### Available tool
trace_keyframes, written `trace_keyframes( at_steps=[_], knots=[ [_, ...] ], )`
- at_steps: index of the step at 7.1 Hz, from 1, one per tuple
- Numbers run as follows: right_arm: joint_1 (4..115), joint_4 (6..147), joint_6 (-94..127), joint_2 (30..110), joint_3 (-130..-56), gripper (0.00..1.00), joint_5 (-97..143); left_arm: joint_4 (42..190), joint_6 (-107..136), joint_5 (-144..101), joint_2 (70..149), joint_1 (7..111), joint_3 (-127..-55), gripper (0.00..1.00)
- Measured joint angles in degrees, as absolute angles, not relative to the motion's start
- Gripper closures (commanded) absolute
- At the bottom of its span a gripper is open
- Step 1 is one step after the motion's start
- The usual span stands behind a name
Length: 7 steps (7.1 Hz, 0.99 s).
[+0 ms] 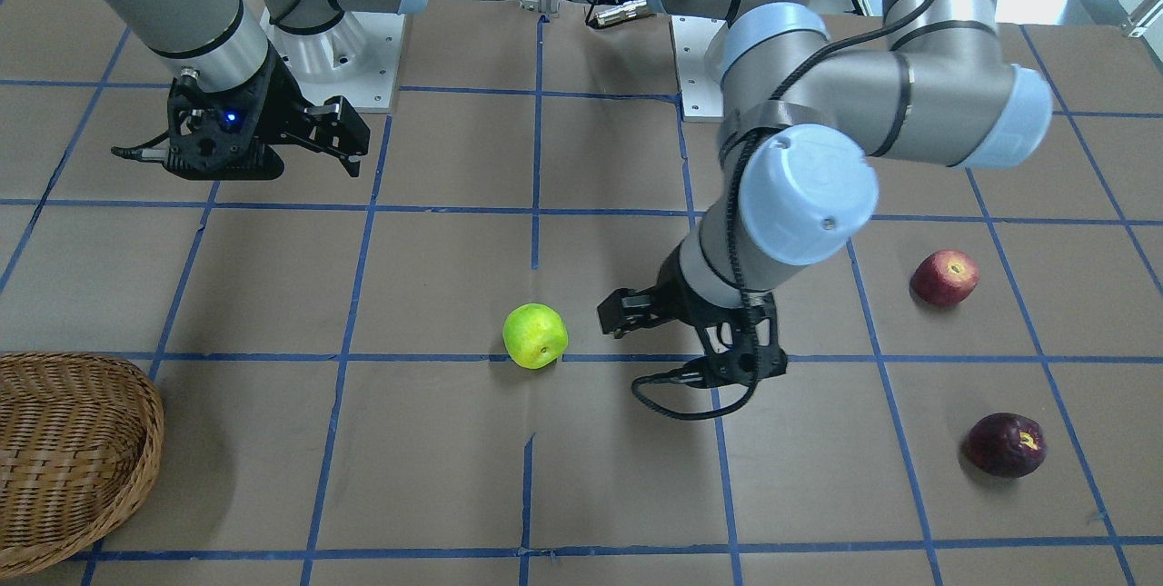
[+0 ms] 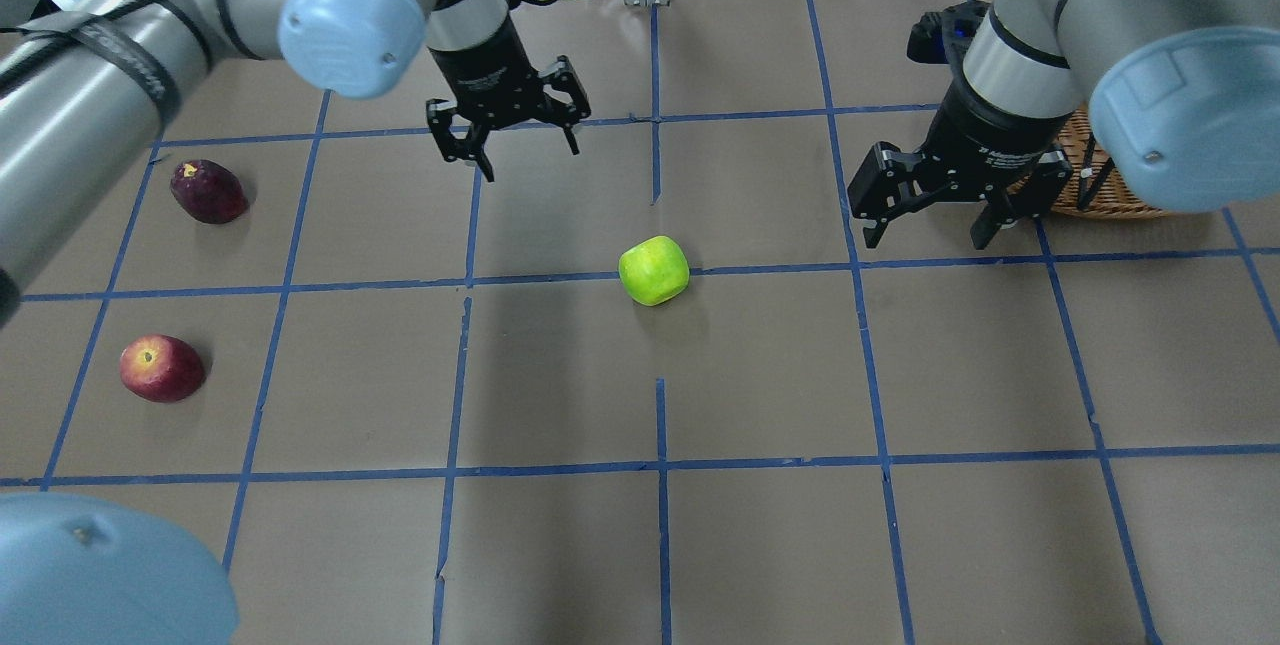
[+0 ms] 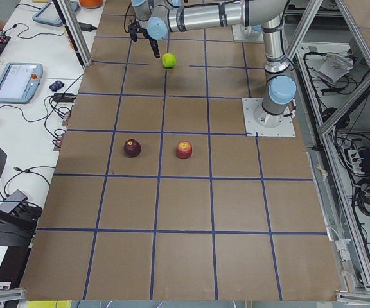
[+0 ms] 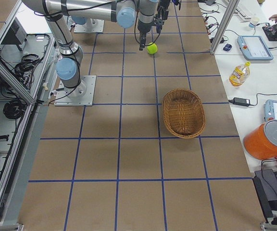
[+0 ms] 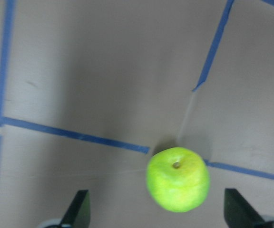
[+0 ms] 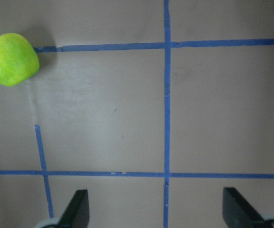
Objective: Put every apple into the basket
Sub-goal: 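Set the green apple down mid-table, open the left gripper and withdraw, then grasp the green apple with the right gripper while the left grasps the red apple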
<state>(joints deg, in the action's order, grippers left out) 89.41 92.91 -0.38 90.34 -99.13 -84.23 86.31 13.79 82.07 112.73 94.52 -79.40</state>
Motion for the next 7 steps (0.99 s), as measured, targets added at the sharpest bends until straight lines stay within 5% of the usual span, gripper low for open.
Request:
trace_keyframes(
  at_steps=[7],
  knots=[
    [106.9, 118.9, 20.0, 73.4, -98.7, 0.00, -86.0, 84.5, -36.2, 95.6, 105.3, 67.4, -95.0, 0.01]
  ],
)
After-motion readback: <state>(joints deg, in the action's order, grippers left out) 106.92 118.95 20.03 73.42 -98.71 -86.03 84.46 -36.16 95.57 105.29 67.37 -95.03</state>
